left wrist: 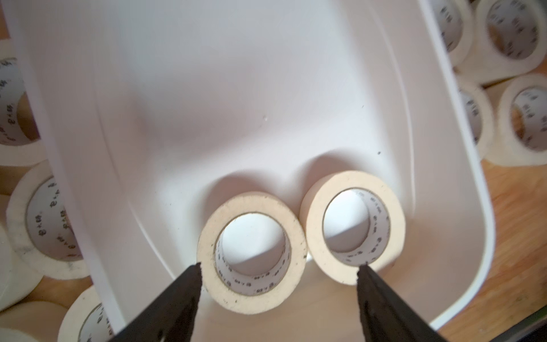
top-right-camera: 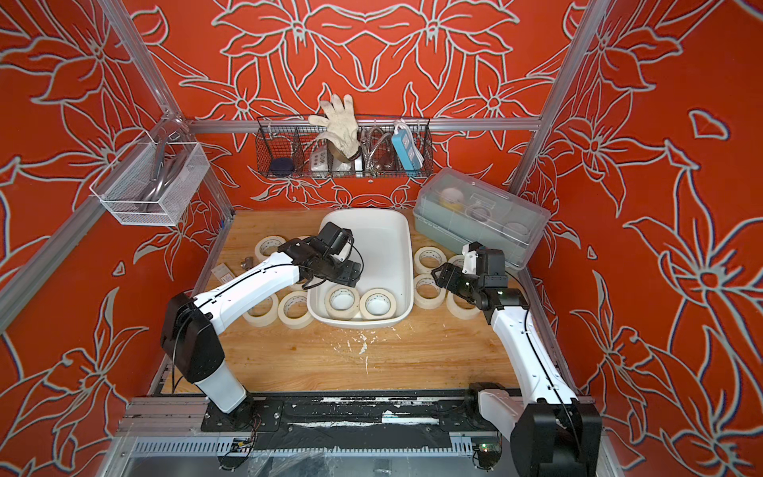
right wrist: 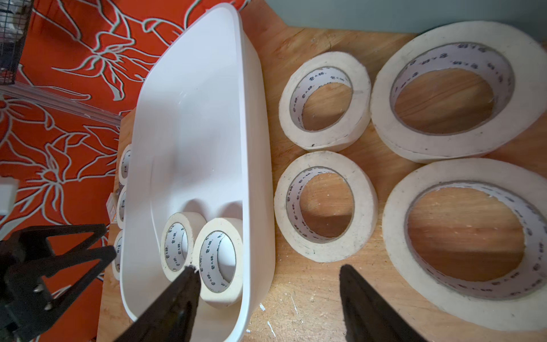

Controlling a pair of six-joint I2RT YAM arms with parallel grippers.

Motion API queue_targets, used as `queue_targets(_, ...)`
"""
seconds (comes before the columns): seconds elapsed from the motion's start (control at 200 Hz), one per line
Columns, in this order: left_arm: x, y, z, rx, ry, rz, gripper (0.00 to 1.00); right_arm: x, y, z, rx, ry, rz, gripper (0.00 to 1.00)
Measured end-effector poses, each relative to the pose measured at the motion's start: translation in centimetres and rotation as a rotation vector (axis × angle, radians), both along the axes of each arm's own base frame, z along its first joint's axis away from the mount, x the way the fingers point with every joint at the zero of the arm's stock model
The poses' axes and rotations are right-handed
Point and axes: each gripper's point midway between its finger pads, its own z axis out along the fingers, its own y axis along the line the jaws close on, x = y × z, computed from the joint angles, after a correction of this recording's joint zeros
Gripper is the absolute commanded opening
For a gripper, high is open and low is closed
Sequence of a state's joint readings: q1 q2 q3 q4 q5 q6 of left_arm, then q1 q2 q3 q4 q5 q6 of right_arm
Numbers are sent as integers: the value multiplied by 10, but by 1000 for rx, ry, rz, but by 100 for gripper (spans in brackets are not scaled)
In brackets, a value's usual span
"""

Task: Take out the art tape in the storage box
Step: Pick up the art tape from the storage box.

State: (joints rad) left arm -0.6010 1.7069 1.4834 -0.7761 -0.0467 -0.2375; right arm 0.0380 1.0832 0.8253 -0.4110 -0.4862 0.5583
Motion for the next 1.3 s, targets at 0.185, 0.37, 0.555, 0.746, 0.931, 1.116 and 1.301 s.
queue_targets(0.185, -17, 19, -35, 150, 121, -38, 75, 5, 12, -9, 40, 25, 53, 78)
queue_targets(0.37, -20, 32, -53, 260, 163, -80, 74, 9, 21, -14, 71, 34, 97, 78)
queue_targets(0.555, -13, 35, -77, 335, 197, -106, 70, 13, 28, -8, 98, 4, 130, 78)
queue_targets(0.746, -8, 41, -97, 379, 225, -109, 69, 14, 31, -5, 111, -10, 145, 78)
queue_targets(0.931, 2, 41, -99, 385, 211, -111, 68, 13, 33, -4, 120, -14, 155, 78)
queue_targets(1.116, 12, 37, -102, 378, 184, -124, 63, 13, 34, -3, 126, -15, 162, 78)
queue_targets(1.301, 21, 39, -108, 374, 174, -124, 62, 12, 34, -3, 128, -14, 164, 78)
